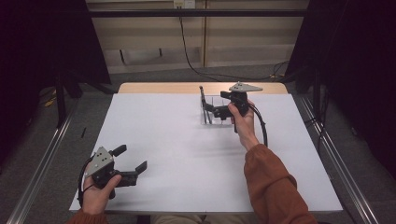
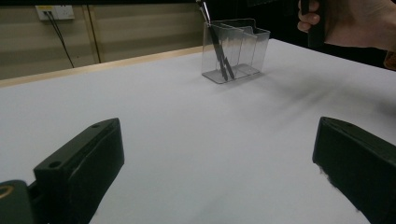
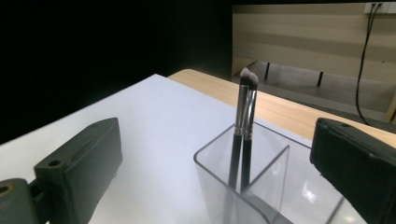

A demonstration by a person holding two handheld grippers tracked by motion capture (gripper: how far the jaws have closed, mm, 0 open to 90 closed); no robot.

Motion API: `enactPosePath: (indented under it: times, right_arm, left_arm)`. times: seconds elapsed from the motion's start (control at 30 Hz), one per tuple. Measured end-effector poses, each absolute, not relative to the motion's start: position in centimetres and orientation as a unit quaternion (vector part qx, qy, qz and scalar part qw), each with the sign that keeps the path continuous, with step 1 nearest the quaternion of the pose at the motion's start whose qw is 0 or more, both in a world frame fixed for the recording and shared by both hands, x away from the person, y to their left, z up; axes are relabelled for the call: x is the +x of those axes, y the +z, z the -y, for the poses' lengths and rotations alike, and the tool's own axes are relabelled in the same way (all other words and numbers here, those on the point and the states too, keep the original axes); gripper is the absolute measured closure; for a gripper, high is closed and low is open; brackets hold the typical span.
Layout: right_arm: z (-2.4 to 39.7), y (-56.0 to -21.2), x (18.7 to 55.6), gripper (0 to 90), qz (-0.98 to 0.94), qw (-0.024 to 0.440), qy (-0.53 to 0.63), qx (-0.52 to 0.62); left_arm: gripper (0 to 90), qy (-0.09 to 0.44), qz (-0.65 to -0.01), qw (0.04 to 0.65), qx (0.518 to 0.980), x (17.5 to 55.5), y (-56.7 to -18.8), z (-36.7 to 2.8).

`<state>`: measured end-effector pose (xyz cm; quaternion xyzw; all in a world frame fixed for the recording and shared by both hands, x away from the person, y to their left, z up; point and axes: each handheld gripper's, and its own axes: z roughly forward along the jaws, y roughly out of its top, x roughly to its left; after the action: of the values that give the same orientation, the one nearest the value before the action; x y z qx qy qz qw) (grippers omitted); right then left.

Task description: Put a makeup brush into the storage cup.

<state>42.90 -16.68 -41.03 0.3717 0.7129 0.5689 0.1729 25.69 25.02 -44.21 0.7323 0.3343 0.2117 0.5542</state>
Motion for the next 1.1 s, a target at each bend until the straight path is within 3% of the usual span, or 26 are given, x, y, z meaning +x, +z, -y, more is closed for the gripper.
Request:
enactPosePath:
  times: [0.43, 1.1]
  right_arm:
    - [17.5, -41.1, 40.7, 2.1, -0.704, 0.233, 0.559, 0.37]
    - [20.1, -40.7, 37.3, 2.5, -0.699, 0.239, 0.564, 0.368]
  left_arm:
    - [2.1, 0.219, -0.341, 0.551, 0.73, 26.0, -44.3, -25.3]
    - [2.1, 0.216, -0.342, 0.559, 0.724, 26.1, -44.3, -25.3]
